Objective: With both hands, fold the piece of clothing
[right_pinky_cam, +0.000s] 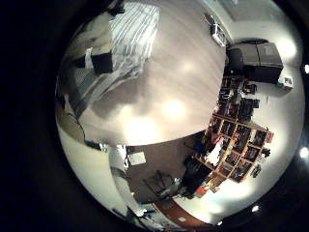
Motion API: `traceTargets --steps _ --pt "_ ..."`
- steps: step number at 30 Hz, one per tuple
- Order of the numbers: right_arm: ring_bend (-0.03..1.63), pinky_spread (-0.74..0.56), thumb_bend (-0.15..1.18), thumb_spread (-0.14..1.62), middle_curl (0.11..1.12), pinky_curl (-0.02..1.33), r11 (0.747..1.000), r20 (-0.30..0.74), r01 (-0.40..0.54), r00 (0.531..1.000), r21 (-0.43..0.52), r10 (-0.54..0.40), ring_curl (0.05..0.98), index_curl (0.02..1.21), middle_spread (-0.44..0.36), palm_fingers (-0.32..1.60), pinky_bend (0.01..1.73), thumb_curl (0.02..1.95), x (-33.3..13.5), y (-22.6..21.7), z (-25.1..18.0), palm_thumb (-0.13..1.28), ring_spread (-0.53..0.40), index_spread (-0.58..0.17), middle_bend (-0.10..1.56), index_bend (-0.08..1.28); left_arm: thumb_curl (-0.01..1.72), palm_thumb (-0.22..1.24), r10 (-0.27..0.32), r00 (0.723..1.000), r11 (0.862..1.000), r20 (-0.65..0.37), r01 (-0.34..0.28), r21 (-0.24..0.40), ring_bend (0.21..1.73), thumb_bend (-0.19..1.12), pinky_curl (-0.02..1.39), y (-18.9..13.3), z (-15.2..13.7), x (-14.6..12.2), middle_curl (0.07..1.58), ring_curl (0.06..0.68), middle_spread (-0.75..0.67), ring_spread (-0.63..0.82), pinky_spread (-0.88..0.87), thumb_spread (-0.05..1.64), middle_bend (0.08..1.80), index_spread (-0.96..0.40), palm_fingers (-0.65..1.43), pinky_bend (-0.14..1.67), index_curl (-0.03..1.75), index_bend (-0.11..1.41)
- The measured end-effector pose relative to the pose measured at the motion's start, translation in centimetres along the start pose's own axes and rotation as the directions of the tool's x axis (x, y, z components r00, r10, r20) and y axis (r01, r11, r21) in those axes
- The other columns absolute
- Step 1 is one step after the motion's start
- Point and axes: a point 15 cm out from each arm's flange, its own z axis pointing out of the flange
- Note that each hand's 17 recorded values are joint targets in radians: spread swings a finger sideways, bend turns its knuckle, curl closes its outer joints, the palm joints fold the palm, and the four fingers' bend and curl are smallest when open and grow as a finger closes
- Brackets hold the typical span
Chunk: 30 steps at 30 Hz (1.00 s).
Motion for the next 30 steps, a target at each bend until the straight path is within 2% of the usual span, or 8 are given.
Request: traceTargets --steps 7,12,17,24,28,30 --pt "1.41 -0.2 -0.01 1.07 0.86 0.7 1.0 0.0 0.021 1.0 0.015 -0.021 0.708 0.89 -0.164 1.09 1.37 0.69 -0.4 -4.7 -0.7 1.03 -0.216 -0.264 1.29 1.12 0.6 0.85 -0.048 0.999 0.999 0.013 0.047 0.013 1.5 -0.03 0.97 -2.9 -1.6 -1.8 1.16 0.533 -0.62 -0.41 -0.6 1.0 0.97 -0.73 1.03 1.16 1.43 0.43" --pt "1.41 -0.2 -0.01 1.07 0.86 0.72 1.0 -0.002 0.025 1.0 0.015 -0.025 0.717 0.89 -0.161 1.09 1.35 0.71 -0.1 -9.7 -0.1 1.02 -0.215 -0.259 1.29 1.13 0.58 0.83 -0.078 0.995 0.997 0.057 0.076 0.033 1.5 -0.02 0.97 -6.5 -1.9 -4.1 1.16 0.533 -0.63 -0.41 -0.61 0.99 0.95 -0.72 1.0 1.14 1.45 0.4" --pt "1.4 -0.2 -0.01 1.07 0.86 0.75 1.0 -0.003 0.023 1.0 0.009 -0.023 0.723 0.89 -0.16 1.09 1.34 0.73 0.2 -14.9 1.6 1.01 -0.215 -0.257 1.29 1.13 0.57 0.82 -0.1 0.991 0.993 0.09 0.094 0.07 1.49 -0.02 0.97 -11.7 -0.9 -6.6 1.17 0.53 -0.64 -0.41 -0.62 0.99 0.93 -0.71 1.0 1.12 1.46 0.38" --pt "1.4 -0.19 -0.01 1.07 0.86 0.79 0.999 0.0 0.034 0.999 -0.029 -0.034 0.73 0.89 -0.158 1.09 1.32 0.75 -0.5 -21.8 6.3 0.99 -0.215 -0.254 1.29 1.13 0.55 0.81 -0.118 0.985 0.992 0.127 0.11 0.069 1.46 -0.03 0.95 -18.5 1.0 -10.2 1.17 0.524 -0.64 -0.42 -0.63 0.99 0.91 -0.7 0.96 1.09 1.47 0.34" --pt "1.4 -0.2 -0.02 1.06 0.85 0.81 0.999 -0.002 0.038 0.999 0.036 -0.038 0.733 0.89 -0.158 1.09 1.3 0.74 -1.5 -25.2 8.7 0.96 -0.215 -0.254 1.29 1.13 0.53 0.75 -0.121 0.985 0.992 0.123 0.115 0.054 1.37 -0.04 0.91 -22.2 3.0 -11.9 1.14 0.499 -0.63 -0.45 -0.65 0.99 0.9 -0.68 0.88 1.01 1.44 0.31" --pt "1.39 -0.2 -0.03 1.06 0.85 0.81 0.999 -0.004 0.032 0.999 0.037 -0.032 0.731 0.88 -0.157 1.09 1.29 0.73 -1.9 -26.2 10.8 0.92 -0.214 -0.252 1.28 1.13 0.52 0.74 -0.13 0.985 0.991 0.114 0.125 0.05 1.33 -0.03 0.89 -23.4 3.9 -12.8 1.13 0.484 -0.63 -0.46 -0.66 0.99 0.9 -0.68 0.87 0.98 1.43 0.29"
